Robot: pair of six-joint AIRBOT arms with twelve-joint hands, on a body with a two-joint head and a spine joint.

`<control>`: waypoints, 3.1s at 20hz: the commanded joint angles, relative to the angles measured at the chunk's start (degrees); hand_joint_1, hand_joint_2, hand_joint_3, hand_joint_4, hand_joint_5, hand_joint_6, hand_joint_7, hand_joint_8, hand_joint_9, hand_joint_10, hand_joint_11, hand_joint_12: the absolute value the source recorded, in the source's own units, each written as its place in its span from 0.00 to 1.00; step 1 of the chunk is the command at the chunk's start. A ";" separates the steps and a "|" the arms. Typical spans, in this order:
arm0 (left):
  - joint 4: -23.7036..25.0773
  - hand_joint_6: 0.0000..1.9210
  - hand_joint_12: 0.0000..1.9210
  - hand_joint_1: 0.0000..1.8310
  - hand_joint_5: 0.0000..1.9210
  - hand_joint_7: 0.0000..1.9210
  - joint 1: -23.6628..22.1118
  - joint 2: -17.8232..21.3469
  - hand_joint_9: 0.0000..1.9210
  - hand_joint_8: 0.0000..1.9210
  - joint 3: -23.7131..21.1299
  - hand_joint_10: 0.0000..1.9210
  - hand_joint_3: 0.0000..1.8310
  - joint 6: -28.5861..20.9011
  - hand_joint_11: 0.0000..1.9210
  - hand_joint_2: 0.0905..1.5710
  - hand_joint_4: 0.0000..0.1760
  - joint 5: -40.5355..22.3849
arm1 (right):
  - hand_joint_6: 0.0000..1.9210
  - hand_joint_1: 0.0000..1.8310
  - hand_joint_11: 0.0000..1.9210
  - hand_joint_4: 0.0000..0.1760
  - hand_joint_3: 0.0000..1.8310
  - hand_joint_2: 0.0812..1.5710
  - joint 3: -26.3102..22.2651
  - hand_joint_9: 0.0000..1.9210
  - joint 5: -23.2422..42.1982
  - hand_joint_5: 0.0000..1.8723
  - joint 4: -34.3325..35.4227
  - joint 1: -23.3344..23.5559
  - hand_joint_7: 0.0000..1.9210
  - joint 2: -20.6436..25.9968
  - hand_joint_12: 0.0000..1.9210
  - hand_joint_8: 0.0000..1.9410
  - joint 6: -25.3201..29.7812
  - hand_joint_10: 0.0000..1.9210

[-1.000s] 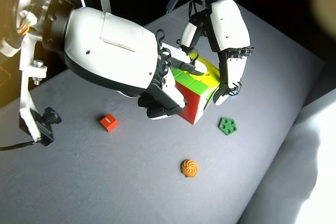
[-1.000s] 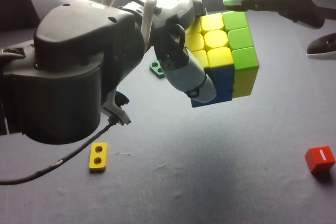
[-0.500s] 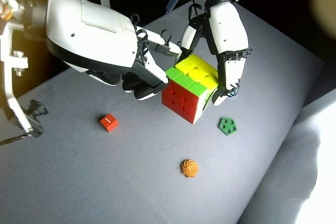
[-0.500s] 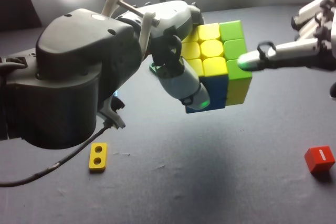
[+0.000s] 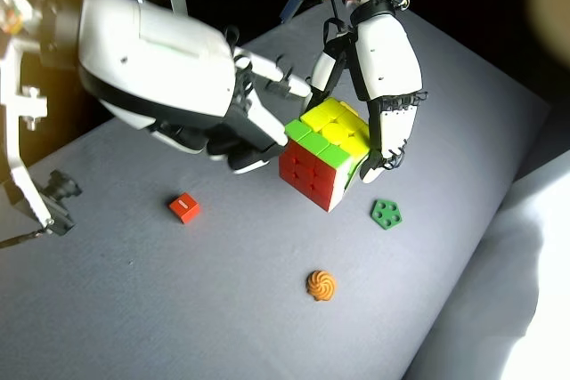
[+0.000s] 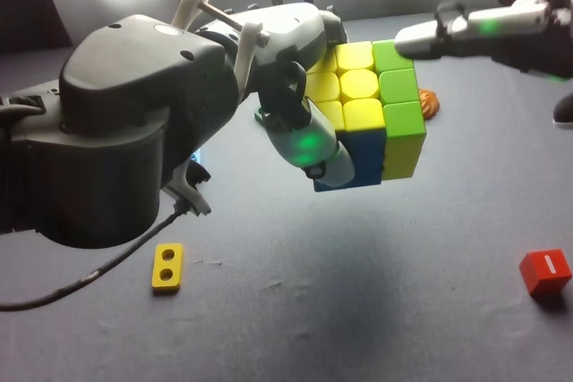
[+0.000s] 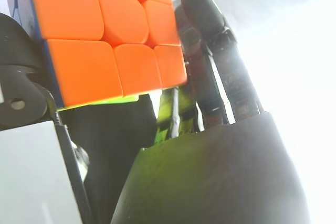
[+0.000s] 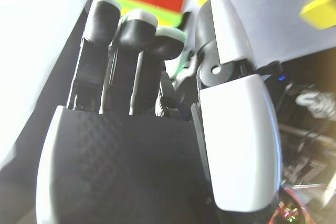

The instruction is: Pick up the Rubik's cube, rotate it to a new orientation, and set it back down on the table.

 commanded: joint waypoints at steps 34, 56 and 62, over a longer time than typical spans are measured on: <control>13.52 0.34 0.67 0.67 0.37 0.37 11.05 1.18 0.28 0.42 3.44 0.48 0.00 -4.99 0.12 0.68 0.00 10.09 | 0.01 0.68 0.22 0.23 0.00 0.69 -0.01 0.41 -0.87 0.12 2.30 1.25 0.44 0.35 1.00 1.00 4.53 1.00; 18.68 0.93 1.00 0.52 0.23 0.23 4.35 6.80 0.27 1.00 2.06 1.00 0.00 -2.77 0.35 0.93 0.04 21.63 | 1.00 0.44 0.48 0.00 0.00 0.90 -0.02 0.44 -0.88 0.33 2.30 1.26 0.43 0.35 1.00 1.00 4.33 1.00; 25.85 0.95 1.00 0.52 0.22 0.22 -1.77 16.84 0.26 1.00 -1.40 1.00 0.00 -2.78 0.31 0.94 0.11 33.57 | 0.99 0.43 0.43 0.00 0.00 0.93 -0.03 0.41 -0.86 0.23 2.30 1.25 0.40 0.34 1.00 1.00 4.15 1.00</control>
